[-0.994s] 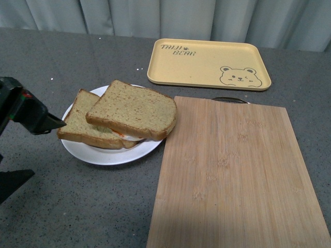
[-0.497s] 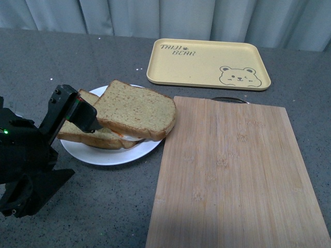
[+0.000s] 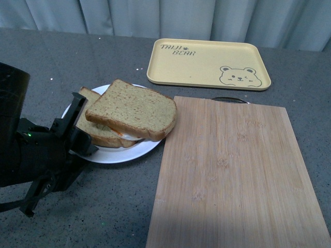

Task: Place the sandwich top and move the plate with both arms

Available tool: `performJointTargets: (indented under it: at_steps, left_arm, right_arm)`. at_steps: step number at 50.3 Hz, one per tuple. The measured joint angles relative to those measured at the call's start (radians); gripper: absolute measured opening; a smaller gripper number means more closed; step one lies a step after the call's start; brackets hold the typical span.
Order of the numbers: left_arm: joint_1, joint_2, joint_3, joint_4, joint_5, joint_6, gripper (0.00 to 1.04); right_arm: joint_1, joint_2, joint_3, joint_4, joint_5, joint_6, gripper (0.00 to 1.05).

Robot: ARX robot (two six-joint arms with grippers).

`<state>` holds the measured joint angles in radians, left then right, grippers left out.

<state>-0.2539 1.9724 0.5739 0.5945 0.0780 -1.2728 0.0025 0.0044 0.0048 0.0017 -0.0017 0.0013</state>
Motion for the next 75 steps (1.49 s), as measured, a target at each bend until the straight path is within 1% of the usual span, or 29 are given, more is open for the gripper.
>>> performJointTargets:
  at_steps: [2, 4, 9, 10, 13, 17, 22, 26, 36, 43, 51, 56, 64, 69, 75]
  left_arm:
    - [0.011, -0.013, -0.010, 0.024, 0.006, -0.016, 0.07]
    - [0.016, -0.032, -0.023, 0.049, 0.016, -0.024, 0.04]
    - [0.021, -0.046, -0.069, 0.127, 0.036, -0.056, 0.04]
    - [0.031, -0.046, -0.117, 0.225, 0.063, -0.093, 0.04]
    - [0.036, -0.046, -0.149, 0.324, 0.076, -0.126, 0.04]
    - [0.040, -0.045, -0.172, 0.415, 0.087, -0.153, 0.04]
    - [0.040, -0.045, -0.167, 0.492, 0.089, -0.183, 0.04]
    - [0.030, -0.045, -0.130, 0.499, 0.075, -0.202, 0.04]
    - [-0.039, 0.002, 0.045, 0.390, 0.011, -0.217, 0.04]
    - [-0.110, 0.111, 0.299, 0.225, -0.080, -0.235, 0.04]
    - [-0.159, 0.233, 0.542, 0.103, -0.109, -0.259, 0.04]
    - [-0.189, 0.328, 0.733, -0.026, -0.148, -0.266, 0.04]
    - [-0.222, 0.460, 0.963, -0.132, -0.146, -0.301, 0.04]
    - [-0.233, 0.505, 1.049, -0.169, -0.142, -0.304, 0.04]
    - [-0.235, 0.521, 1.100, -0.225, -0.138, -0.293, 0.04]
  right_arm:
    - [0.000, 0.000, 0.000, 0.000, 0.000, 0.000, 0.95]
    - [0.000, 0.000, 0.000, 0.000, 0.000, 0.000, 0.95]
    - [0.000, 0.000, 0.000, 0.000, 0.000, 0.000, 0.95]
    - [0.000, 0.000, 0.000, 0.000, 0.000, 0.000, 0.95]
    - [0.000, 0.000, 0.000, 0.000, 0.000, 0.000, 0.95]
    - [0.000, 0.000, 0.000, 0.000, 0.000, 0.000, 0.95]
    - [0.000, 0.000, 0.000, 0.000, 0.000, 0.000, 0.95]
    - [0.000, 0.000, 0.000, 0.000, 0.000, 0.000, 0.95]
    - [0.000, 0.000, 0.000, 0.000, 0.000, 0.000, 0.95]
    - [0.000, 0.000, 0.000, 0.000, 0.000, 0.000, 0.95]
    - [0.000, 0.000, 0.000, 0.000, 0.000, 0.000, 0.95]
    - [0.000, 0.000, 0.000, 0.000, 0.000, 0.000, 0.95]
    - [0.000, 0.000, 0.000, 0.000, 0.000, 0.000, 0.95]
    - [0.000, 0.000, 0.000, 0.000, 0.000, 0.000, 0.95]
    - [0.000, 0.000, 0.000, 0.000, 0.000, 0.000, 0.95]
